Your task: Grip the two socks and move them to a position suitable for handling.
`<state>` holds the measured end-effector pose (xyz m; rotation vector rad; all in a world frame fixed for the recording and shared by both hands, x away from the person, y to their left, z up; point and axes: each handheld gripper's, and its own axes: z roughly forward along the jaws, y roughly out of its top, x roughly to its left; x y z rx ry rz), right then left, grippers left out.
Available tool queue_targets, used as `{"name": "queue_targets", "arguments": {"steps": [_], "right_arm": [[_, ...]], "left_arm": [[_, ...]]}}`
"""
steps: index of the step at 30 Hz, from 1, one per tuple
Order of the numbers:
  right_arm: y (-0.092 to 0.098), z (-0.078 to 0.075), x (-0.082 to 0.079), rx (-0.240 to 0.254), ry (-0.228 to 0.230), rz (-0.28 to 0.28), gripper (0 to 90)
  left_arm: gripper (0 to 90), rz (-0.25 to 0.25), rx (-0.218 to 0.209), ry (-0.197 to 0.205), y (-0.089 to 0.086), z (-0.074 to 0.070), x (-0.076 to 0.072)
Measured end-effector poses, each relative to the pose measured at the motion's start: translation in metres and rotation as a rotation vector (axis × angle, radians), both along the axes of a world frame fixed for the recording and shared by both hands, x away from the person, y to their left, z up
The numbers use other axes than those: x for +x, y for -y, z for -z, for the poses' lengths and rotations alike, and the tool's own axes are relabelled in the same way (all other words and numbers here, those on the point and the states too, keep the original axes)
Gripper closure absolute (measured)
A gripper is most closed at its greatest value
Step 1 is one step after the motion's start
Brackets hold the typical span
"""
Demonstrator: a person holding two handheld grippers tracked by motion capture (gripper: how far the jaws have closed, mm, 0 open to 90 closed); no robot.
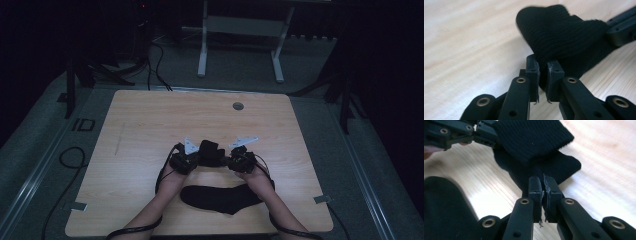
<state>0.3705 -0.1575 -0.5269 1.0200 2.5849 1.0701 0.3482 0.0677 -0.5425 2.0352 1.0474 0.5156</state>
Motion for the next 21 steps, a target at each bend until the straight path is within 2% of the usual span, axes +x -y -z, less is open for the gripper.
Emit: {"name": "queue_targets", "arguments": {"steps": [3,7,8,10,11,13,14,15,17,19,20,21], "right_arm": [[0.008,-0.019,-0.003,0.009,0.042,0.004,86.0],[0.017,-0.047,-0.008,0.027,0.102,0.008,85.8],[0.019,-0.054,-0.010,0.021,0.129,0.015,85.8],[0.023,-0.066,-0.012,0.027,0.153,0.019,85.7],[0.026,-0.074,-0.014,0.032,0.196,0.044,85.7],[0.026,-0.074,-0.014,0.032,0.196,0.044,85.7],[0.027,-0.075,-0.015,0.036,0.201,0.049,85.7],[0.026,-0.070,-0.013,0.013,0.177,0.041,85.7],[0.024,-0.055,-0.008,-0.009,0.112,0.029,85.6],[0.022,-0.036,-0.001,-0.056,0.052,0.028,84.2],[0.021,-0.028,0.003,-0.065,0.019,0.030,83.0],[0.021,-0.020,0.006,-0.073,-0.005,0.035,78.8]], "left_arm": [[82.5,-0.004,-0.057,0.043,-0.001,-0.012,-0.004],[79.9,0.009,-0.156,0.052,0.003,-0.024,-0.010],[79.9,0.016,-0.166,0.050,0.003,-0.025,-0.011],[79.9,0.014,-0.169,0.044,0.005,-0.023,-0.014],[80.6,0.015,-0.163,0.042,0.004,-0.020,-0.015],[81.7,0.009,-0.154,0.037,0.003,-0.018,-0.016],[81.7,-0.023,-0.147,0.012,-0.005,-0.007,-0.016],[87.3,-0.023,-0.159,-0.005,-0.009,-0.002,-0.016],[89.5,-0.037,-0.135,-0.024,-0.013,0.005,-0.015],[89.0,-0.024,-0.122,-0.062,-0.017,0.010,-0.014],[84.9,-0.030,-0.099,-0.061,-0.018,0.012,-0.013],[82.2,-0.019,-0.099,-0.076,-0.019,0.013,-0.012]]}}
